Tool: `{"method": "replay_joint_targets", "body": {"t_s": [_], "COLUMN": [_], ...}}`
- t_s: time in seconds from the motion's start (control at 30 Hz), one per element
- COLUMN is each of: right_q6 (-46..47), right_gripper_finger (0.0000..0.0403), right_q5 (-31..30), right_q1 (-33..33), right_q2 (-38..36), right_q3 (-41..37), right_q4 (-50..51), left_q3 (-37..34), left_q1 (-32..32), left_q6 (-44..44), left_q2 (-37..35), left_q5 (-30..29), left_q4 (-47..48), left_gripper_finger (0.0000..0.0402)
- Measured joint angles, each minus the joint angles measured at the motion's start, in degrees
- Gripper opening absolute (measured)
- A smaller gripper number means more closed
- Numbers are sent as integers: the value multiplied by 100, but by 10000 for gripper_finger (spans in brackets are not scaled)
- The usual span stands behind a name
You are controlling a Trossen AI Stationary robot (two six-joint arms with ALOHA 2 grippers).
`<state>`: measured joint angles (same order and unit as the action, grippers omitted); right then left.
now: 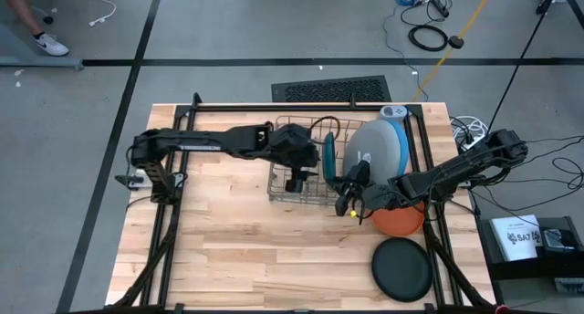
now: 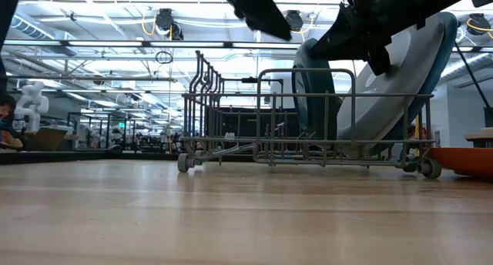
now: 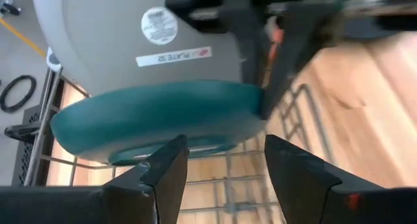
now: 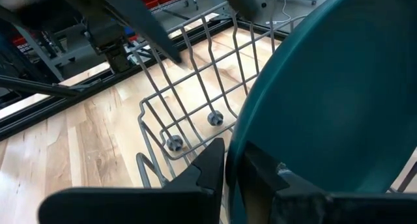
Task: Sort dishes
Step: Put the dark blue plate into the dish rack
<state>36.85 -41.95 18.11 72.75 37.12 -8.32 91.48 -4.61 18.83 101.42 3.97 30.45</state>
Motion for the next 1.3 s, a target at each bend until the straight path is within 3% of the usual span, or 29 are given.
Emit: {"method": "replay_joint_targets", "body": {"t_s": [0.4,0.73,0.87,1.3], "right_q6": [-213,-594,-1063,-2343], "right_gripper_finger": [45,167,198,208], "right_q5": [-2,43,-2,-59], "right_q1": [0,0,-4,-4], "right_q2": [0,0,0,0], "right_q3": [-7,-9,-13,-11], "right_q4": [29,-204,-489,-756], "left_q3": [0,0,0,0], "left_q1": [-110,-100,-102,-99], "left_q6": [122,106,99,-54], "left_q2": [409,425,425,420], "left_q5": [19,30,28,62], "left_q4": [-622,-615,-600,-544], "left_gripper_finger": [205,205,205,205]}}
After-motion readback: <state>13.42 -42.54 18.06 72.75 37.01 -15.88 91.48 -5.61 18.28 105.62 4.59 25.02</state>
